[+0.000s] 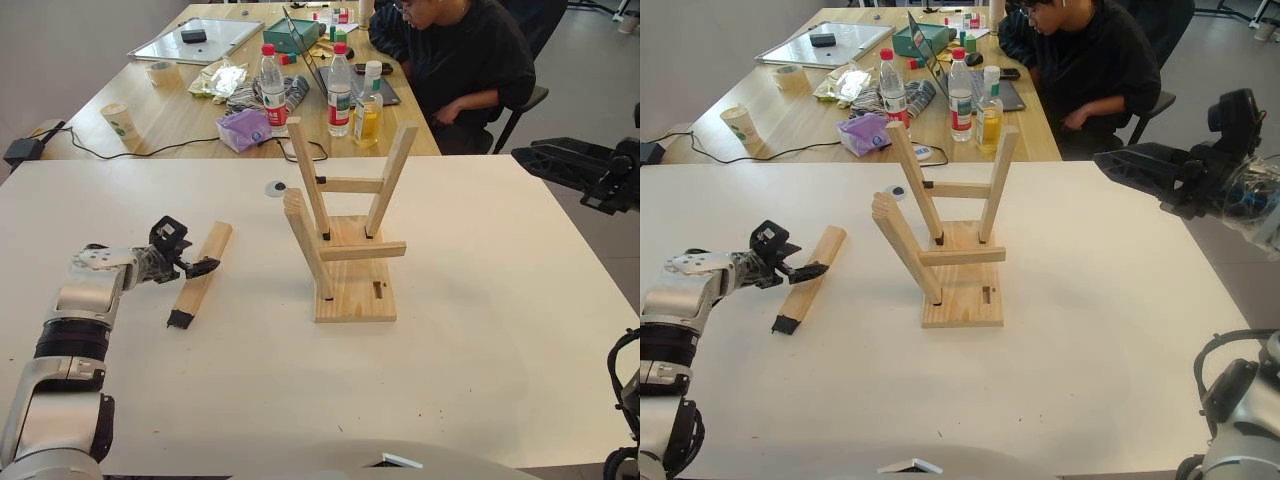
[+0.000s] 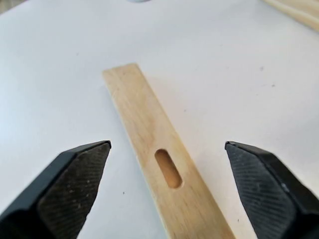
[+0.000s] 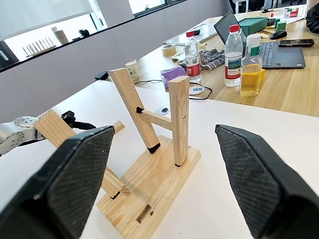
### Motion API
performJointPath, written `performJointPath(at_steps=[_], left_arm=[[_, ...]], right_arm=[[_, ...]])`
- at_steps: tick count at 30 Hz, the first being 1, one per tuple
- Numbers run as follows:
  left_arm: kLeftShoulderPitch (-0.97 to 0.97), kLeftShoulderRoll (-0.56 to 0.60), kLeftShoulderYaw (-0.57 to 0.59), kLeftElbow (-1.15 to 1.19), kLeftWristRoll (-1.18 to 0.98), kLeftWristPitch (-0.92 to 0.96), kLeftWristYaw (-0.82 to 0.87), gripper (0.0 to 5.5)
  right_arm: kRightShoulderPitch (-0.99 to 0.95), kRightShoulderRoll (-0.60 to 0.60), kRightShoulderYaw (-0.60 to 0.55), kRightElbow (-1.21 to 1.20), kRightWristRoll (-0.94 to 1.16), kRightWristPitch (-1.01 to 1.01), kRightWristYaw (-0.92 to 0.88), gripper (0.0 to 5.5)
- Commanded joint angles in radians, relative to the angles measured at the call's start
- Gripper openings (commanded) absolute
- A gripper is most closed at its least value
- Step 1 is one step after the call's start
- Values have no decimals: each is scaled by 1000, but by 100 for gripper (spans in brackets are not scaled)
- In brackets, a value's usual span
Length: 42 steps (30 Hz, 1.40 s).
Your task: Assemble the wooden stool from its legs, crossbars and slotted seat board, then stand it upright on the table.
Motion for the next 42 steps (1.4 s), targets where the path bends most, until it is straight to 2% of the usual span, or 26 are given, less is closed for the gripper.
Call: performJointPath(at_steps=[1,6,11,20,22,25,28,30,32,34,37,42], left_arm=[[51,-41,29,-27,-13,78,49,423],[82,-71,28,-21,11,138,116,423],[102,-63,11,-46,23,155,119,348],[96,-28,-58,-68,93,74,100,236],[64,-39,-32,-67,96,40,141,204],[-89,-59,71,-84,37,-1,190,203],[-333,-93,213,-170,-164,61,145,203],[-444,-112,265,-234,-294,147,117,203],[-542,-161,327,-345,-513,313,113,203],[-592,-234,391,-446,-769,460,142,203],[-586,-342,384,-530,-977,555,211,203],[-536,-447,337,-621,-1146,584,301,203]], right_arm=[[-7,24,6,-10,31,5,-31,374],[-7,31,4,-16,50,10,-65,374],[-6,29,3,-17,77,7,-94,374],[9,31,-15,-26,114,-2,-145,374],[9,35,-18,-23,114,-11,-158,374],[-37,50,-29,17,97,-58,-204,374],[-136,90,-50,83,107,-152,-257,374],[-186,117,-55,91,144,-199,-260,374],[-248,160,-62,78,291,-204,-252,374],[-277,201,-22,61,422,-194,-255,374],[-334,264,65,93,668,-223,-325,374],[-382,351,233,96,878,-335,-491,374]])
